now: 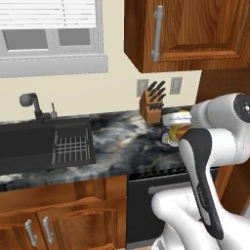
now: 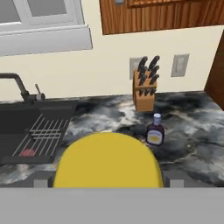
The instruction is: Place the condiment bottle and mustard from the counter to the top shelf of the fridge. If the existing items in the fridge are on the top shelf, move them to other shelves.
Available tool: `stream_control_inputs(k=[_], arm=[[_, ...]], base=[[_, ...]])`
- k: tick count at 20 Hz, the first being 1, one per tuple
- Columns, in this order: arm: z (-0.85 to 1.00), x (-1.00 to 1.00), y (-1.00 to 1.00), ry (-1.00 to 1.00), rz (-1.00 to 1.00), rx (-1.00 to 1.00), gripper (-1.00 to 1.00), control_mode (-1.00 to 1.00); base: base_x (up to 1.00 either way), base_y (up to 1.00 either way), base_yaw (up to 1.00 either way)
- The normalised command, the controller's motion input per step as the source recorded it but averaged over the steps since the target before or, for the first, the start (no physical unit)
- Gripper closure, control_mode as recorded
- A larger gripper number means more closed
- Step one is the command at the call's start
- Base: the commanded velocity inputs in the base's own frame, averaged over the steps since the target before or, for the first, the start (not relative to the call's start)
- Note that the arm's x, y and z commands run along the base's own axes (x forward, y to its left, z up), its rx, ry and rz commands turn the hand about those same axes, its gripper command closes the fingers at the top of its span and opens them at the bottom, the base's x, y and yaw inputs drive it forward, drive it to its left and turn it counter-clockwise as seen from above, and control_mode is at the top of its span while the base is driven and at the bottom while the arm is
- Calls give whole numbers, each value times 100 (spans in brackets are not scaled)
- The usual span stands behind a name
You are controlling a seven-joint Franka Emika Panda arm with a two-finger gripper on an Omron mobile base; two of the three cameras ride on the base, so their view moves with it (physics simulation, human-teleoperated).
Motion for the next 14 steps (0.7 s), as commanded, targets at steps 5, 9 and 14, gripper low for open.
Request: stream_control_inputs(k=[5,9,14], arm=[[45,-73,1,1,1,0,100,-100],[3,-8,0,-1,0,0,100,-100],[0,-53,-6,0,0,0,100,100]], base=[[0,0,0],[0,0,0],[-20,-4,0]])
